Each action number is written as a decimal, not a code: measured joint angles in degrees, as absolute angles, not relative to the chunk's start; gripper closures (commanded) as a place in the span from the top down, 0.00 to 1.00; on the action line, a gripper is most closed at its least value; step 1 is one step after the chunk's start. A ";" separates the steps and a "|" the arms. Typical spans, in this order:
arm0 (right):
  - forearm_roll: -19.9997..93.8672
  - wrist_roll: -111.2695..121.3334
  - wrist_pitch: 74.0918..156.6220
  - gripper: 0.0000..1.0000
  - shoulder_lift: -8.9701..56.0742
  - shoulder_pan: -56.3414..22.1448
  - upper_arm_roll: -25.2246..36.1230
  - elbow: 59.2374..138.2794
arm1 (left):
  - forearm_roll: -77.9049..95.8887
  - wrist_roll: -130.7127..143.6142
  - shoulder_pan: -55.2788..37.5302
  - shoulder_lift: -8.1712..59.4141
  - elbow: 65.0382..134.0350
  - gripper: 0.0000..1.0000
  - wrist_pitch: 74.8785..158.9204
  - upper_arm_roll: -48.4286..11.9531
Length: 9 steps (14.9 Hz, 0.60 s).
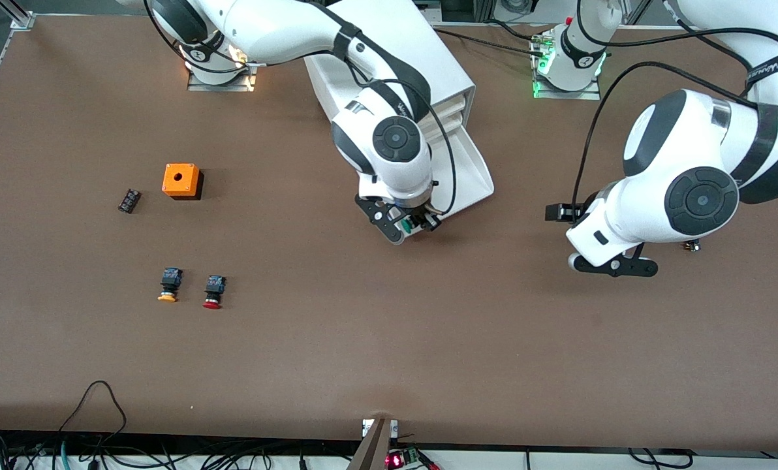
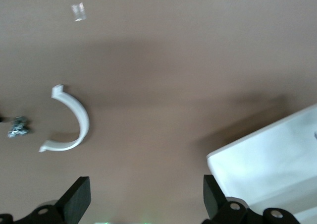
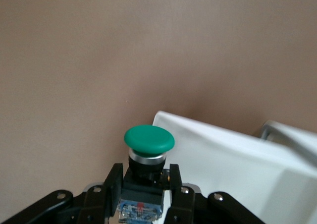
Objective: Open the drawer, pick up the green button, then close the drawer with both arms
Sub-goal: 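Grasp the green push button in the drawer with the right gripper, then carry the green button out while the left gripper reaches the drawer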
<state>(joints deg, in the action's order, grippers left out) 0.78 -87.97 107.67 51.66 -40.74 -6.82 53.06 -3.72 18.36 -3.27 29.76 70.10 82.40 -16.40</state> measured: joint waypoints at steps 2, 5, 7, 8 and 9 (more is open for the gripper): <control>0.80 -78.39 104.73 0.00 50.34 -39.10 -6.77 53.05 | -3.12 21.38 -3.46 30.81 71.02 1.00 85.76 -16.43; 0.79 -64.34 102.40 0.00 49.46 -36.08 -6.60 53.06 | -3.07 24.23 -4.51 32.43 72.30 1.00 89.77 -16.49; 0.79 -53.66 99.32 0.00 49.07 -32.96 -6.38 53.06 | -3.06 26.22 -5.27 33.33 72.99 1.00 92.50 -16.50; 0.79 -48.55 98.15 0.00 48.99 -31.01 -6.25 53.07 | -3.06 27.18 -5.57 33.56 73.71 1.00 94.12 -16.52; 0.79 -43.66 97.53 0.00 48.98 -28.90 -6.15 53.16 | -3.06 28.34 -5.80 33.71 74.63 1.00 95.82 -16.53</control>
<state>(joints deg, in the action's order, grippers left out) 0.79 -43.66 97.53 48.98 -28.90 -6.15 53.16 -3.06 28.34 -5.80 33.71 74.63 95.82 -16.53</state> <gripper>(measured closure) 0.577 0.000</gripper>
